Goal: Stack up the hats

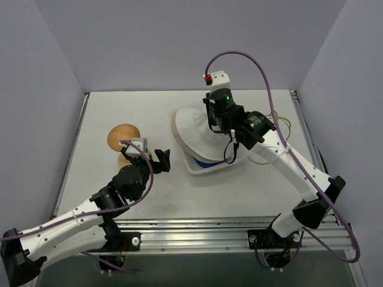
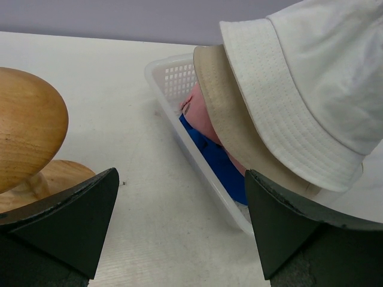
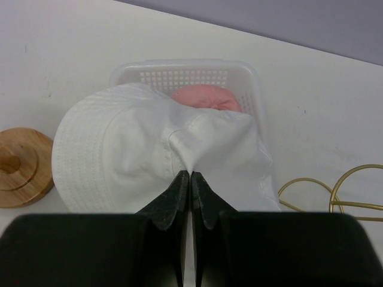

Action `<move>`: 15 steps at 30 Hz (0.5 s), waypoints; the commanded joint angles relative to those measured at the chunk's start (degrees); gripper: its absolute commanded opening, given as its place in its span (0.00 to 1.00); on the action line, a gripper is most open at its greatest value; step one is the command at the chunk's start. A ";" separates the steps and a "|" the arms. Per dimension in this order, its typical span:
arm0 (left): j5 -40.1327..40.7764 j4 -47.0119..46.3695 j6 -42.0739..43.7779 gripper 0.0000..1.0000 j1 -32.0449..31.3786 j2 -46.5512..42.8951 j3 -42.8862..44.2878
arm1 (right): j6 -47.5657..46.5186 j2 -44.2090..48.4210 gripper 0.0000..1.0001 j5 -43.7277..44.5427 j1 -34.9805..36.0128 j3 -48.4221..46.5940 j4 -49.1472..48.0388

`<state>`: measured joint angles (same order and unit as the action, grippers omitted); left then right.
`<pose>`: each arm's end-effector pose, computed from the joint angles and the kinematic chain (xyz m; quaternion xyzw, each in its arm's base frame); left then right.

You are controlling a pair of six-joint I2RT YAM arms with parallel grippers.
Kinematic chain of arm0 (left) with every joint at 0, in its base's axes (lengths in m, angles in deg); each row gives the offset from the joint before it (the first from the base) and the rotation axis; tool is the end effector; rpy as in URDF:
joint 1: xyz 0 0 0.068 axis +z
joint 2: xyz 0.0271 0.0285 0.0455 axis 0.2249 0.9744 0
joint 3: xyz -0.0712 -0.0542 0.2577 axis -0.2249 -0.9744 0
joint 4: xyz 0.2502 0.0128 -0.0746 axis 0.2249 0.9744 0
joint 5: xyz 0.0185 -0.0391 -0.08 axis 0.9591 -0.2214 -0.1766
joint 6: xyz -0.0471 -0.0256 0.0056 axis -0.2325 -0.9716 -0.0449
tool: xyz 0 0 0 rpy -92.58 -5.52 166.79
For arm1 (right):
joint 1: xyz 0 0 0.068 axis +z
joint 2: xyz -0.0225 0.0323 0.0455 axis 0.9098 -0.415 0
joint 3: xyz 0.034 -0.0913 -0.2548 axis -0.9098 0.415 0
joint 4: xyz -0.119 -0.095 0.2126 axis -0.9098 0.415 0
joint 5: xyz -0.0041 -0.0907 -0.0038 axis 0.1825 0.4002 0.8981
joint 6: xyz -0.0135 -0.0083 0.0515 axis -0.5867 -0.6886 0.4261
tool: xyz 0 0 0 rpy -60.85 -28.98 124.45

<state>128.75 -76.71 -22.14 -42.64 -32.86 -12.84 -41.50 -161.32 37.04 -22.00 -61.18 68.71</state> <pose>0.1234 -0.1392 0.3053 -0.0062 0.7228 -0.1755 0.6684 0.2563 0.2241 0.4457 -0.1147 0.7783 0.1252 0.6044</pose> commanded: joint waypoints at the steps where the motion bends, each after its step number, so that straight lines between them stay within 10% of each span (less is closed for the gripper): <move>1: -0.05 -1.10 -0.37 0.95 0.62 0.20 2.54 | 1.44 2.78 0.00 1.14 0.46 -5.93 -0.77; 15: -16.82 -6.72 -4.67 0.97 2.98 0.99 2.27 | 2.76 8.84 0.00 -4.04 -1.74 -4.18 -0.68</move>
<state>120.58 -78.00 -23.93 -40.91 -31.64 -12.84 -39.16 -156.03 34.24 -23.20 -64.00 69.89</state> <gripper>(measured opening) 0.961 0.005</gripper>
